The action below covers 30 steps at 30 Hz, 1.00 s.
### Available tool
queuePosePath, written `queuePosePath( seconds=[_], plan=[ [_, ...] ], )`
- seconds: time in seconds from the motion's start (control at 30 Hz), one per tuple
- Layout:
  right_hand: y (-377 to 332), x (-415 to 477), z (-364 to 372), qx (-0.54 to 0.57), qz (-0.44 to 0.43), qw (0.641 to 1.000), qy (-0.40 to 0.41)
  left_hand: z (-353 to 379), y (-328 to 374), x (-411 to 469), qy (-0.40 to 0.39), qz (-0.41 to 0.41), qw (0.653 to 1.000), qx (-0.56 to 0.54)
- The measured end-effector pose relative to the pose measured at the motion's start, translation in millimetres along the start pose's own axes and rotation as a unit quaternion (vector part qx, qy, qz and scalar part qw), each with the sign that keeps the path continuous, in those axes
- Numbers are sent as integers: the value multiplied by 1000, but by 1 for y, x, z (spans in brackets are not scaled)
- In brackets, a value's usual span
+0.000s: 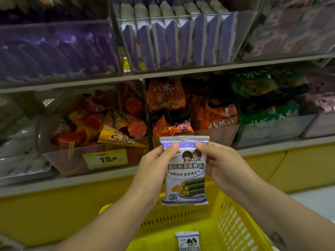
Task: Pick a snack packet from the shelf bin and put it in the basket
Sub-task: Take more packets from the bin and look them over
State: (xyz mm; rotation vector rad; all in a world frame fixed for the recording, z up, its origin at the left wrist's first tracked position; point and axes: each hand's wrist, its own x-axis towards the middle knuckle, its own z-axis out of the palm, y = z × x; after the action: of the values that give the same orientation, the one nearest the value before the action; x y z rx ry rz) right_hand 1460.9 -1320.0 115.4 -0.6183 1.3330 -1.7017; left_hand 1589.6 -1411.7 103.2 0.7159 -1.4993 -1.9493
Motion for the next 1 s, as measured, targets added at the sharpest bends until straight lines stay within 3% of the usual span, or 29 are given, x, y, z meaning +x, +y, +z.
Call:
queuePosePath(
  seconds=[0.47, 0.6, 0.73, 0.87, 1.0],
  plan=[
    [7, -6, -2, -58, 0, 998, -11, -2, 13, -14, 47, -27, 998, -39],
    [-6, -9, -8, -153, 18, 981, -115, -7, 17, -13, 62, -31, 996, -51],
    [-13, -14, -16, -204, 120, 941, -244, -17, 25, -7, 67, -34, 992, -99],
    [-14, -13, -18, -143, 122, 959, -212, -26, 28, -5, -13, -66, 993, -92],
    [-17, -8, -18, -62, 83, 984, -145, -30, 28, -11, -157, -96, 983, 21]
  ],
)
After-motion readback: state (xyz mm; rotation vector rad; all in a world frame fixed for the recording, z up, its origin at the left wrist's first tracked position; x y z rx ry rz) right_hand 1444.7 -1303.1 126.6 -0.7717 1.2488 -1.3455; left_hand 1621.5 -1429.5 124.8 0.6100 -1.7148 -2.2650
